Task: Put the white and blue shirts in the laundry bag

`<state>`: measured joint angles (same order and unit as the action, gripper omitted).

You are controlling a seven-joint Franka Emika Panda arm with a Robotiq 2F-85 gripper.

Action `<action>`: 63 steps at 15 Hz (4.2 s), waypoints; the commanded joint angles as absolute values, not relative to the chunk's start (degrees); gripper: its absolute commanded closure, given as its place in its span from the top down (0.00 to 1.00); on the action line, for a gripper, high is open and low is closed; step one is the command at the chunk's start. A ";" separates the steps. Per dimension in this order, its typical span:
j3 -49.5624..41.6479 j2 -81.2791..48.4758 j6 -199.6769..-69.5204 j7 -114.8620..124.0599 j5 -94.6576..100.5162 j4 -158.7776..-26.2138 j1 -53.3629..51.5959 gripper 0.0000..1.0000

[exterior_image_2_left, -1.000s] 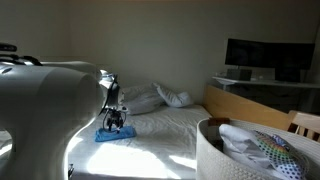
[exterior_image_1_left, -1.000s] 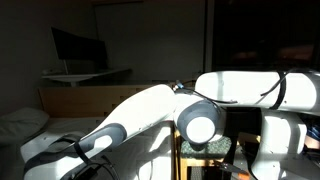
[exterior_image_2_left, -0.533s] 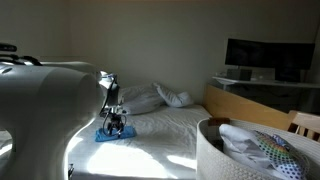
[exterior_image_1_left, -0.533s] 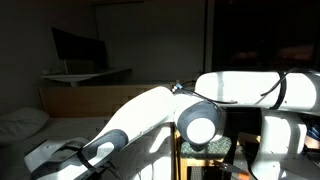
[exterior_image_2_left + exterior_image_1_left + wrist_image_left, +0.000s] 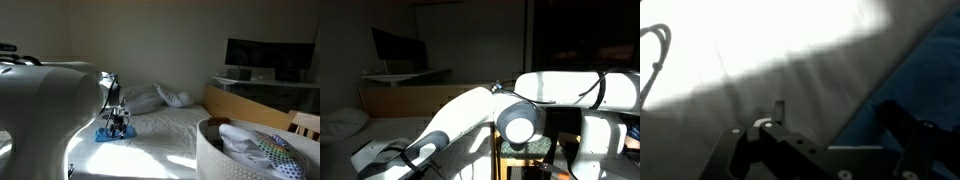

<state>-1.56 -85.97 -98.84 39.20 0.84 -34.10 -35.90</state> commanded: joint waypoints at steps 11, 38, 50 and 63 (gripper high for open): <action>2.35 -85.97 -96.37 39.95 -0.66 -33.99 -34.51 1.00; 11.19 -85.31 -163.73 35.48 -8.47 -62.20 -33.70 0.53; 34.97 -83.33 -173.56 11.48 -5.70 -69.35 -19.42 0.08; 63.29 -83.99 -170.04 -22.24 -3.57 -90.91 4.62 0.08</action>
<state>59.12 -83.98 -171.78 -15.23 -1.91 -85.09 -0.77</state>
